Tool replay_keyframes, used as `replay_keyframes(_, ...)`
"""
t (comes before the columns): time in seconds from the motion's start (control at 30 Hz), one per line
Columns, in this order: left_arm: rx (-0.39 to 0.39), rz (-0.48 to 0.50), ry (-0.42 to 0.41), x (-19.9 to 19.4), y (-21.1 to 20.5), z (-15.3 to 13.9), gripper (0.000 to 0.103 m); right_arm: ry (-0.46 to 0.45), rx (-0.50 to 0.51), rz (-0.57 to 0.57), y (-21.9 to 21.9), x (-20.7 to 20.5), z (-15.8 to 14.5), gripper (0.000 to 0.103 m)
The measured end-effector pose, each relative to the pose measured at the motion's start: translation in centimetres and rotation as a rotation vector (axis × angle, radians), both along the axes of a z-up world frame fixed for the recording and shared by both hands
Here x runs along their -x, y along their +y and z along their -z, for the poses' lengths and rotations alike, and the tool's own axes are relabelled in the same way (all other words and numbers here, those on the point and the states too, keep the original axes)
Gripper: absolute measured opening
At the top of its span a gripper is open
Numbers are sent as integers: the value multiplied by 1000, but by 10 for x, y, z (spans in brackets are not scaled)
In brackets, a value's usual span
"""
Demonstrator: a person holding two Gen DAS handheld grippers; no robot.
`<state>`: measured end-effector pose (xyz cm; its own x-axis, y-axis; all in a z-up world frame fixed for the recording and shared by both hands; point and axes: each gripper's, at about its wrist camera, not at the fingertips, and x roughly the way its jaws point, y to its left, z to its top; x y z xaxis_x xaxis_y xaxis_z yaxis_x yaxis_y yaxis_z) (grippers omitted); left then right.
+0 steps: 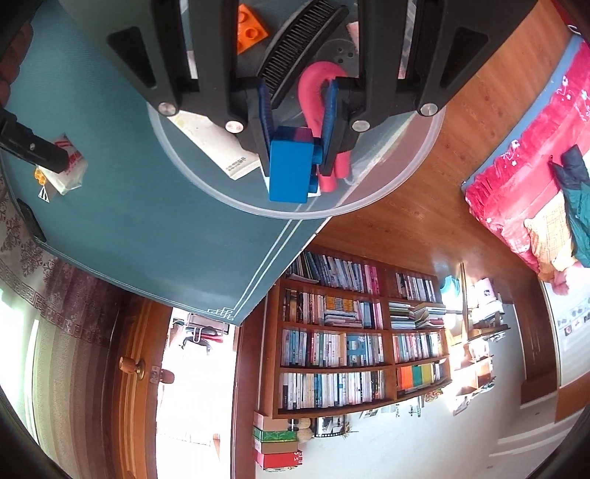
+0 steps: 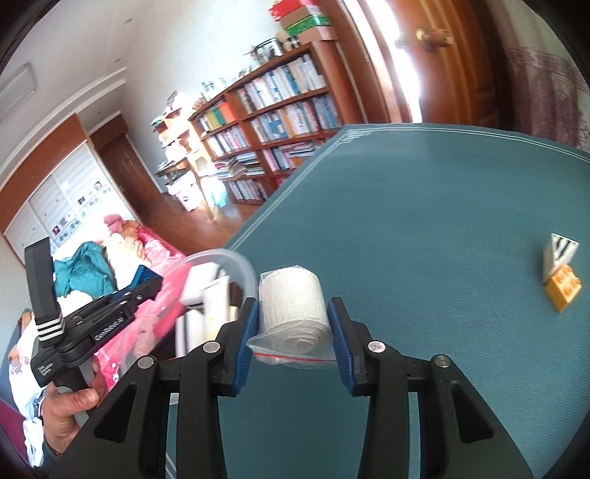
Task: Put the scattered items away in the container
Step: 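Carry the blue brick and tape roll over the clear bowl, then open both grippers to drop the brick and tape roll into the bowl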
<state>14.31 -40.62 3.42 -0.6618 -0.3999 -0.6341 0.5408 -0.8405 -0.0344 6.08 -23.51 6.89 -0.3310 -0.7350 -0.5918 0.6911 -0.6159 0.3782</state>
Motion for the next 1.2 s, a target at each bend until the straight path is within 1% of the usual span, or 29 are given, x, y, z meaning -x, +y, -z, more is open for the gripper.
replay_keyframes(0.27,-50,-6,-17,-14,-20,8,26,-4,13,-115,-42,-27,-4,41)
replay_keyframes(0.4,-58,1,-26,-19,-26,12,26,-7,8,-156,-56,-38,-2,41)
replay_keyframes(0.6,-73,40,-35,-24,-29,15,27,-16,-7,-207,-72,-51,2,41)
replay_keyframes(0.63,-75,49,-39,-25,-29,14,29,-16,-9,-213,-74,-53,3,41)
replay_keyframes(0.67,-77,52,-42,-26,-29,14,39,-17,-11,-218,-75,-55,4,41)
replay_keyframes(0.7,-77,51,-39,-28,-29,13,51,-18,-14,-222,-77,-56,4,41)
replay_keyframes(0.77,-68,46,-20,-33,-30,10,60,-20,-17,-227,-81,-59,6,41)
replay_keyframes(0.93,-53,56,1,-40,-31,2,64,-22,-25,-238,-86,-63,8,42)
replay_keyframes(1.13,-43,41,18,-43,-35,-1,75,-21,-32,-262,-94,-70,10,42)
replay_keyframes(1.2,-50,26,31,-45,-38,-2,80,-27,-33,-264,-98,-72,11,42)
